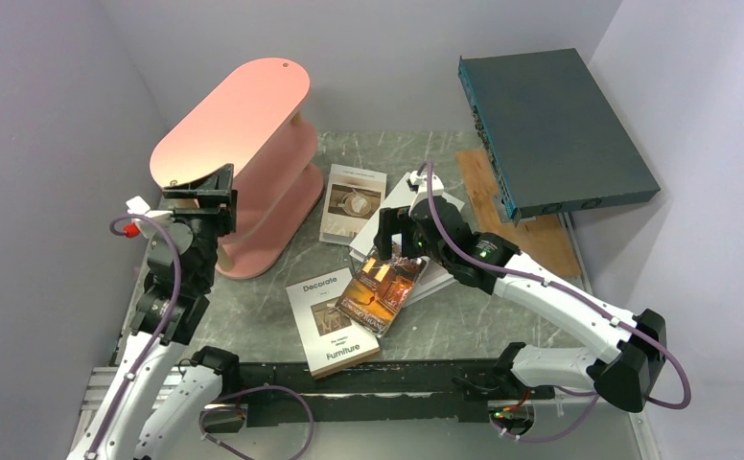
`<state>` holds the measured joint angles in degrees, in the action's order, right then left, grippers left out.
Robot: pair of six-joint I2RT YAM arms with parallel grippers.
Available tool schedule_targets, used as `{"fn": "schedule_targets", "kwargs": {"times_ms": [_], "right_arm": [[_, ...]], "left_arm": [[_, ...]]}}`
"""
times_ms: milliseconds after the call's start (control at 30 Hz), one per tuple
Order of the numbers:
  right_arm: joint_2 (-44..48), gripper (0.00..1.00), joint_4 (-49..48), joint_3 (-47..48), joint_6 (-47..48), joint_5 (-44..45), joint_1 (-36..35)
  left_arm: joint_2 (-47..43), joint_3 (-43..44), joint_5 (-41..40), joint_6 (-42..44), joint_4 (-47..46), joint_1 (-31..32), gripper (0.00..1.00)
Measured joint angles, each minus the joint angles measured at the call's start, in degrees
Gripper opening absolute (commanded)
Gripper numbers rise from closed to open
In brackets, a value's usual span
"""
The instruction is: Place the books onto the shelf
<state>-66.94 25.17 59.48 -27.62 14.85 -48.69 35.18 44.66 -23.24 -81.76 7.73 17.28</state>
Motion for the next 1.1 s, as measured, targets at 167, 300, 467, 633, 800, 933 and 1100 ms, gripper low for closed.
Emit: {"fn": "schedule_targets", "kwargs": {"times_ms": [167, 300, 467, 633, 800, 933, 1100], "right_arm": [[0.0, 1.0, 0.0, 0.0, 0.0, 0.0, 0.0], [0.0, 1.0, 0.0, 0.0, 0.0, 0.0, 0.0], [0.0, 1.0, 0.0, 0.0, 0.0, 0.0, 0.0], [-0.2, 1.0, 0.0, 0.0, 0.1, 0.0, 0.1], [-0.9, 1.0, 0.6, 0.2, 0.2, -1.7, 3.5], [1.3, 1.0, -0.1, -2.5, -0.6, -6.7, 11.7], [8.3, 1.0, -0.3, -12.3, -5.1, -13.3, 18.5]], "left_arm": [[1.5, -1.0, 0.8, -1.9, -1.6, -3.0, 0.58], [1.7, -1.9, 1.6, -3.7, -2.9, -4.0, 0.25], [0.4, -1.8, 2.7, -7.8, -2.2, -4.8, 0.03], [-1.7, -0.1, 4.0, -8.2, 3.6, -6.0, 0.0], [-3.6, 2.8, 7.0, -7.7, 11.4, -9.2, 0.0], [-2.9, 7.0, 10.4, -6.4, 17.2, -12.6, 0.0], [-3.0, 8.6, 14.1, -4.9, 20.1, -16.7, 0.16]]}}
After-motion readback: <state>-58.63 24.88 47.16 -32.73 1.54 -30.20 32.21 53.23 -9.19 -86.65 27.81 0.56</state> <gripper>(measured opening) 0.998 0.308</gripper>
